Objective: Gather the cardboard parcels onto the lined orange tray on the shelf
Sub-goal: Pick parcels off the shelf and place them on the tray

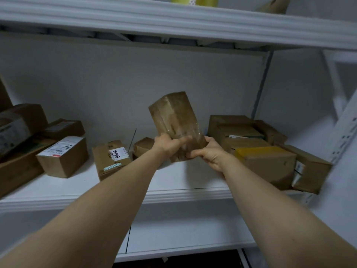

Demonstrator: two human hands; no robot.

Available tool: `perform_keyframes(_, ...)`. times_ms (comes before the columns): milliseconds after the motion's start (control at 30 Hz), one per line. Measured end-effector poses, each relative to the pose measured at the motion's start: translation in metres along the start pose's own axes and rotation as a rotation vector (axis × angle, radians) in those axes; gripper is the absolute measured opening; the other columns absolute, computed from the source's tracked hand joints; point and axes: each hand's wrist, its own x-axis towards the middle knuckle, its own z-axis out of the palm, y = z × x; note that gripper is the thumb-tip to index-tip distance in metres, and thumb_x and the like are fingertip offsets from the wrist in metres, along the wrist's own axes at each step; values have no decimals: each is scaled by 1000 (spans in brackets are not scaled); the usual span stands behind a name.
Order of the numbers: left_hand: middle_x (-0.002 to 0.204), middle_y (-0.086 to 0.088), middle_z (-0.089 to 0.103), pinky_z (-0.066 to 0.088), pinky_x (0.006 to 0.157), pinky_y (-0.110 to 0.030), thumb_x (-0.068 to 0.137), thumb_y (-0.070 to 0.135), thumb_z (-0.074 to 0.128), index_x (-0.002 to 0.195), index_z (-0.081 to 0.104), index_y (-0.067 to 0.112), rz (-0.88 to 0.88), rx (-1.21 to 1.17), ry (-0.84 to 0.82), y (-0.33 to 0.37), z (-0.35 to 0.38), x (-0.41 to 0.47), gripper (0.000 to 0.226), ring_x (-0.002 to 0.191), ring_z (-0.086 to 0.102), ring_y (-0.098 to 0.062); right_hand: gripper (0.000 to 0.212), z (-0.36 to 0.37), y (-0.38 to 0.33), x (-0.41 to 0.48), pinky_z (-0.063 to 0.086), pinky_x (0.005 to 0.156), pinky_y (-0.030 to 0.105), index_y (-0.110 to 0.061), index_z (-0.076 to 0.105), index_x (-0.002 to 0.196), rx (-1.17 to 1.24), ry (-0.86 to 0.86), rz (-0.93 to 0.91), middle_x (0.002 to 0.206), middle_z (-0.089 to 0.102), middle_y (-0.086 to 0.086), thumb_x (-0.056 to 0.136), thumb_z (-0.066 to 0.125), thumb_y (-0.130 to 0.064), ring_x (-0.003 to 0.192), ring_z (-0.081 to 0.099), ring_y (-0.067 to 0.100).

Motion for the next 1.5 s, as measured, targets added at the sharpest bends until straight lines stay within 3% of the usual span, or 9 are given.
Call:
perform_keyframes(100,130,-4,59,50,99,-39,33,74,71,134,51,17,9,-91,40,-7,11,10,117,117,58,-26,93,-5,5,-6,48,102,41,-7,43,129,38,48,-5,120,63,10,47,87,8,113,60,25)
perform_keyframes(333,126,-5,59,50,98,-41,66,39,78,132,44,12,8,-279,89,6,12,0,79,113,59,-26,54,-11,2,-15,54,82,32,-11,59,114,110,157,-25,113,63,11,72,65,23,109,61,27)
perform_keyframes(567,144,-13,25,33,109,-40,54,57,84,142,18,6,-144,-253,326,18,7,-18,121,135,31,-31,49,6,-5,-22,51,95,35,-1,64,116,186,116,-56,110,66,13,74,62,24,108,60,25)
perform_keyframes(767,142,-15,28,37,107,-47,63,48,77,146,9,14,-230,-382,397,4,-11,-9,113,130,36,-37,14,25,-7,-16,51,93,33,-3,70,89,338,83,13,89,67,11,81,65,8,93,61,21)
perform_keyframes(900,141,-13,36,40,103,-48,57,54,70,146,8,20,-257,-605,337,-2,-24,-7,114,124,41,-34,41,31,-7,-12,46,97,46,-19,50,112,327,54,197,114,47,12,80,74,-25,119,47,34)
perform_keyframes(1033,121,-13,52,52,73,-41,63,42,69,135,27,20,-265,-801,148,-1,-31,-14,86,102,55,-32,43,38,-4,-10,47,97,52,-19,49,114,432,-108,287,117,54,21,81,70,-37,111,56,38)
perform_keyframes(1233,69,-6,51,37,51,-24,71,16,58,95,55,7,-175,-696,216,-2,-46,-4,26,60,45,-24,58,40,0,6,56,74,42,-1,53,126,498,-7,161,117,64,19,73,75,3,105,63,32)
perform_keyframes(1367,78,-8,56,41,62,-29,53,30,60,105,53,6,-164,-676,238,-3,-53,4,58,64,49,-23,52,36,2,12,53,85,39,-11,62,109,359,29,46,99,69,8,66,73,16,101,63,27)
perform_keyframes(1500,126,-5,58,41,100,-48,37,64,81,139,35,18,-182,-647,133,-4,-49,6,121,117,53,-32,105,36,2,13,52,95,44,-15,38,132,118,116,-73,117,61,3,42,89,6,114,58,25)
